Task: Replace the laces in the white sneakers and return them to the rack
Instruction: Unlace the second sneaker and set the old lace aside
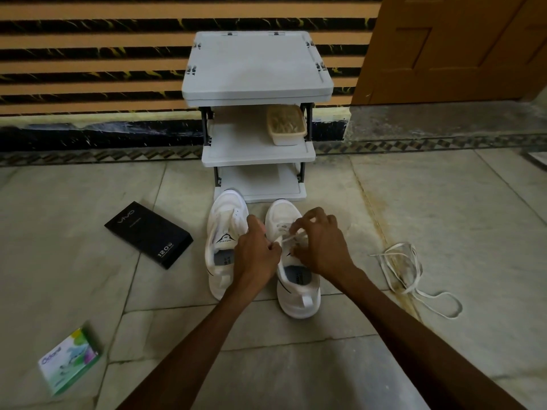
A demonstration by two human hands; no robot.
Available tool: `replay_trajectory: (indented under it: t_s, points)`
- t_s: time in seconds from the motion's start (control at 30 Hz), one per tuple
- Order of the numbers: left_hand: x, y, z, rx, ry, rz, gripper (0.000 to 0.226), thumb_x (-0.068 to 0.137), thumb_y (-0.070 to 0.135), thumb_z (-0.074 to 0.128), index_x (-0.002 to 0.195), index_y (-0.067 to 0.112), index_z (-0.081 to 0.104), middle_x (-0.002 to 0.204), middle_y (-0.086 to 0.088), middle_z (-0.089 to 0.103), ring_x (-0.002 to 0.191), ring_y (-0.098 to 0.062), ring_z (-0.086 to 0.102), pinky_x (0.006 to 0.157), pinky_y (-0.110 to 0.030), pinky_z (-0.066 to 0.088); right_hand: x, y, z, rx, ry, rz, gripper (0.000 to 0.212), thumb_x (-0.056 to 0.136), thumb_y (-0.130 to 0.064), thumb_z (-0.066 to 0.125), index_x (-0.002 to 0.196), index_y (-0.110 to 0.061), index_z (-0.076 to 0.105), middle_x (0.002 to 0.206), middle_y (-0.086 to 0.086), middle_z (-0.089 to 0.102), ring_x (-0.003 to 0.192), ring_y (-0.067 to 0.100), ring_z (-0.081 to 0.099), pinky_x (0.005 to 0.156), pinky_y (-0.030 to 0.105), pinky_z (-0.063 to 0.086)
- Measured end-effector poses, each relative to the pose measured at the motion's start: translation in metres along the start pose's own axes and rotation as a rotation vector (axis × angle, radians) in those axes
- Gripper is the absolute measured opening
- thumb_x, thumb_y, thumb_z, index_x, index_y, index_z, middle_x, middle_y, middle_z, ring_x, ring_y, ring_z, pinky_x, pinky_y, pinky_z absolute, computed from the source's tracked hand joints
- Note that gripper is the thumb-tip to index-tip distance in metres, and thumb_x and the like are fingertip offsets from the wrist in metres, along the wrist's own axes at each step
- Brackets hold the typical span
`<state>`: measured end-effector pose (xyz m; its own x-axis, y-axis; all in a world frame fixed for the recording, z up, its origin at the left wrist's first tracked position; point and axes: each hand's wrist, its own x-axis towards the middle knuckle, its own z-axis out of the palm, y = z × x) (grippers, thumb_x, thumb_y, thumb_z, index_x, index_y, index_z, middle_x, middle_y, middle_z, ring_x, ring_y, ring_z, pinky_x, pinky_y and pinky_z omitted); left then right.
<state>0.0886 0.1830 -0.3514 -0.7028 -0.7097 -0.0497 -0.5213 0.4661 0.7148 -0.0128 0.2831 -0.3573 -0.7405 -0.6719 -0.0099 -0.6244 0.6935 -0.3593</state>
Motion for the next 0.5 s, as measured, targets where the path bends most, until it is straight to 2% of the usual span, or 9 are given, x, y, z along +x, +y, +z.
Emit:
replay_trajectory:
  t_s: [0.07,0.13,0.23,0.3,0.37,0.43,0.47,0.5]
  points:
    - [0.000,0.001,0.000,0.000,-0.004,0.002,0.037,0.086,0.018,0.068,0.102,0.018,0.035,0.084,0.000,0.055,0.072,-0.015,0.057,0.048,-0.016,0.035,0.000,-0.007,0.002,-0.146,0.013,-0.094,0.037,0.082,-0.033,0.072,0.118,-0.026,0.064,0.135,0.002,0.047,0.119,0.024,0.043,0.097,0.039,0.045]
    - [0.000,0.001,-0.001,-0.008,-0.008,0.001,0.036,0.086,0.019,0.068,0.102,0.018,0.036,0.084,0.001,0.054,0.072,-0.015,0.056,0.049,-0.014,0.033,0.001,-0.012,0.003,-0.177,0.048,-0.144,0.032,0.086,-0.030,0.068,0.116,-0.019,0.067,0.131,0.005,0.052,0.115,0.026,0.046,0.094,0.040,0.045]
    - [-0.002,0.001,-0.002,-0.006,-0.012,0.006,0.036,0.086,0.019,0.068,0.102,0.016,0.036,0.083,0.001,0.053,0.069,-0.012,0.053,0.045,-0.015,0.031,0.001,-0.015,0.001,0.003,0.212,-0.132,0.021,0.080,-0.015,0.073,0.099,-0.008,0.067,0.112,0.008,0.056,0.097,0.023,0.052,0.081,0.038,0.051]
    - [-0.002,-0.001,-0.003,0.002,-0.005,0.006,0.037,0.084,0.019,0.068,0.100,0.017,0.035,0.080,0.003,0.051,0.064,-0.009,0.050,0.044,-0.015,0.029,0.008,-0.011,-0.006,0.391,0.391,0.030,0.016,0.076,-0.001,0.070,0.090,-0.006,0.062,0.095,0.000,0.057,0.085,0.014,0.056,0.070,0.028,0.054]
    - [-0.001,-0.002,-0.003,0.003,-0.001,-0.003,0.037,0.083,0.018,0.069,0.098,0.017,0.035,0.077,0.003,0.051,0.062,-0.008,0.048,0.045,-0.018,0.027,0.025,-0.001,-0.024,0.995,0.493,0.364,0.010,0.083,0.004,0.061,0.091,-0.002,0.061,0.086,0.000,0.062,0.082,0.015,0.063,0.071,0.025,0.056]
    - [-0.001,-0.002,-0.002,-0.007,-0.008,-0.011,0.037,0.082,0.017,0.069,0.098,0.017,0.035,0.079,-0.001,0.054,0.064,-0.013,0.050,0.046,-0.019,0.027,0.035,0.004,-0.046,1.613,0.381,0.623,0.014,0.091,0.005,0.047,0.086,0.000,0.059,0.078,0.007,0.061,0.074,0.020,0.063,0.076,0.031,0.058]
    - [-0.001,-0.002,-0.001,-0.008,-0.011,-0.012,0.037,0.082,0.016,0.068,0.098,0.017,0.035,0.081,-0.002,0.056,0.066,-0.014,0.052,0.046,-0.019,0.027,0.035,0.003,-0.051,1.766,0.291,0.643,0.020,0.091,0.005,0.041,0.081,-0.003,0.055,0.073,0.008,0.058,0.067,0.019,0.059,0.071,0.030,0.056]
    - [-0.001,-0.001,-0.001,-0.007,-0.011,-0.009,0.037,0.082,0.016,0.068,0.098,0.017,0.035,0.081,-0.003,0.056,0.066,-0.015,0.052,0.046,-0.019,0.027,0.032,0.001,-0.052,1.736,0.203,0.610,0.022,0.089,0.005,0.037,0.077,-0.005,0.052,0.070,0.008,0.055,0.061,0.016,0.053,0.063,0.028,0.051]
